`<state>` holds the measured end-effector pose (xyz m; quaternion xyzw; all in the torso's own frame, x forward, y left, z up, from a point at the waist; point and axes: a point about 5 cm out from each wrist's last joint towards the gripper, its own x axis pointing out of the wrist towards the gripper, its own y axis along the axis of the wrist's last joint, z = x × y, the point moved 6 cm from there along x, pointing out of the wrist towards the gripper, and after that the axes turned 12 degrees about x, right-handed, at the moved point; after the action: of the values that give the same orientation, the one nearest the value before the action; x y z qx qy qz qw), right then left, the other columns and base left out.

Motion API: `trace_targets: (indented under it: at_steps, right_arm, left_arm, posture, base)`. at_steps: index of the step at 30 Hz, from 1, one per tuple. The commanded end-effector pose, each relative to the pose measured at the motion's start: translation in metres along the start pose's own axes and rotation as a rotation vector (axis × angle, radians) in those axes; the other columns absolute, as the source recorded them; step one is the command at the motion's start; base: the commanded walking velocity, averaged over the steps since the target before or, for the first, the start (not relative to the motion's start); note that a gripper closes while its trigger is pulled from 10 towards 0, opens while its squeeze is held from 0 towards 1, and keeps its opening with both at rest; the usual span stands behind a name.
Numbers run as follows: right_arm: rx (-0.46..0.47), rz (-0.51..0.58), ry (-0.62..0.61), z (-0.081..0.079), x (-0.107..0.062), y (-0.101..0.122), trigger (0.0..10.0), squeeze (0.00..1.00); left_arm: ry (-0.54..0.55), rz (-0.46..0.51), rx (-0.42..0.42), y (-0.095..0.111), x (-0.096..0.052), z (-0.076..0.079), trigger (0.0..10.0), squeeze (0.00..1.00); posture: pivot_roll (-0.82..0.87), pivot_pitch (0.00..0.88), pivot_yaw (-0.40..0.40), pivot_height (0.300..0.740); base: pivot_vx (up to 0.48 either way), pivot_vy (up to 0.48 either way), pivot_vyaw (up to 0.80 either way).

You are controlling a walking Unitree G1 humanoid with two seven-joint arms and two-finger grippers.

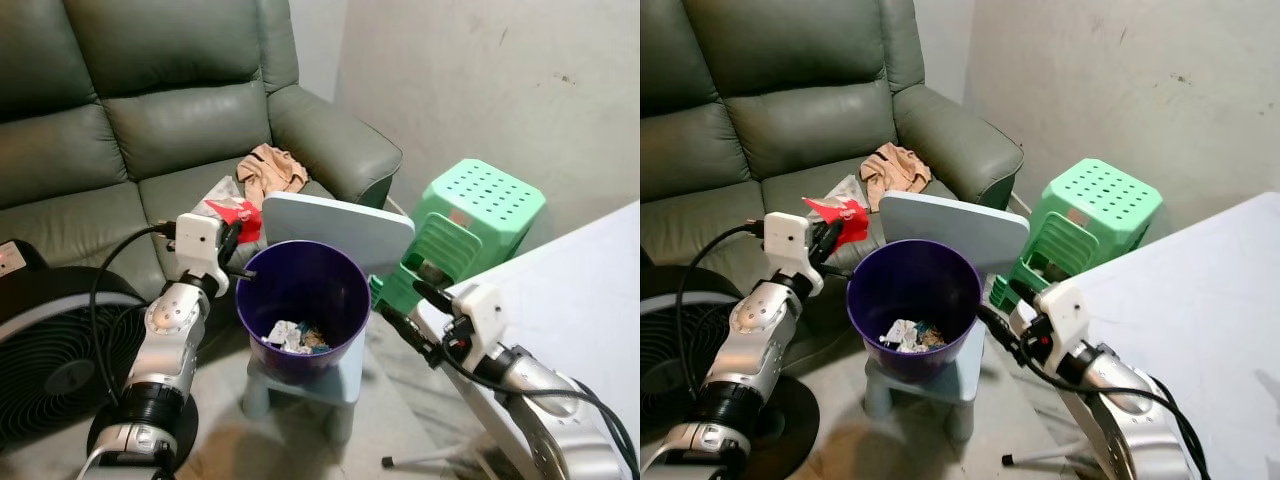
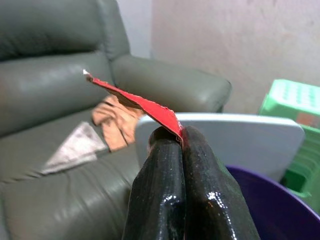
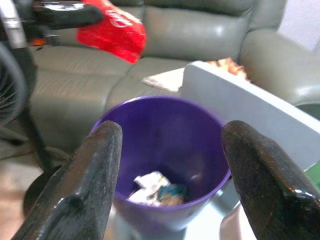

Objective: Picking trash to rubbish bin

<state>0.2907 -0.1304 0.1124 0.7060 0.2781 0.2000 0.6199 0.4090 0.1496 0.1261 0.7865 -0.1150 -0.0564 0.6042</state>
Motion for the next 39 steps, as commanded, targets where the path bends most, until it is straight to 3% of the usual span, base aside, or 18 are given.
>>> trace_targets:
  at_steps: [1, 9, 16, 17, 18, 30, 36, 39]
  right_arm:
    - [-0.007, -0.006, 0.012, -0.004, -0.007, 0.006, 10.0, 0.0]
    - [0.011, -0.026, 0.029, -0.014, -0.021, 0.011, 10.0, 0.0]
    - [0.019, -0.062, 0.011, -0.019, -0.034, 0.013, 10.0, 0.0]
    - [0.022, -0.067, 0.01, -0.019, -0.036, 0.013, 10.0, 0.0]
    - [0.025, -0.07, 0.009, -0.02, -0.037, 0.013, 10.0, 0.0]
    - [0.043, -0.067, -0.004, -0.023, -0.036, 0.016, 10.0, 0.0]
    - [0.061, -0.036, -0.007, -0.022, -0.027, 0.017, 10.0, 0.0]
    - [0.069, 0.015, -0.05, -0.013, -0.018, 0.021, 10.0, 0.0]
  left_arm:
    - [-0.045, 0.009, 0.019, 0.003, 0.004, 0.006, 10.0, 0.0]
    - [-0.084, 0.012, 0.025, 0.005, 0.01, 0.007, 10.0, 0.0]
    - [-0.146, 0.029, 0.01, 0.007, 0.015, 0.019, 10.0, 0.0]
    - [-0.152, 0.026, 0.01, 0.006, 0.015, 0.021, 10.0, 0.84]
    - [-0.166, 0.031, -0.005, 0.007, 0.015, 0.023, 10.0, 1.0]
    - [-0.245, 0.063, 0.012, 0.011, 0.016, 0.038, 10.0, 1.0]
    - [-0.243, 0.092, 0.007, 0.014, 0.011, 0.041, 10.0, 1.0]
    - [-0.227, 0.127, -0.013, 0.022, 0.007, 0.043, 10.0, 1.0]
  posture:
    - [0.0, 0.188, -0.092, 0.74]
    - [-0.04, 0.235, -0.103, 0.74]
    - [-0.09, 0.273, -0.118, 0.74]
    - [-0.09, 0.281, -0.121, 0.74]
    - [-0.1, 0.285, -0.122, 0.74]
    - [-0.08, 0.27, -0.104, 0.74]
    - [-0.05, 0.243, -0.089, 0.74]
    - [-0.02, 0.221, -0.077, 0.74]
  base:
    - [0.0, 0.0, 0.0]
    - [0.0, 0.0, 0.0]
    - [0.0, 0.0, 0.0]
    - [0.0, 0.0, 0.0]
    - [0.0, 0.0, 0.0]
    - [0.0, 0.0, 0.0]
    - [0.0, 0.0, 0.0]
    - [0.0, 0.0, 0.0]
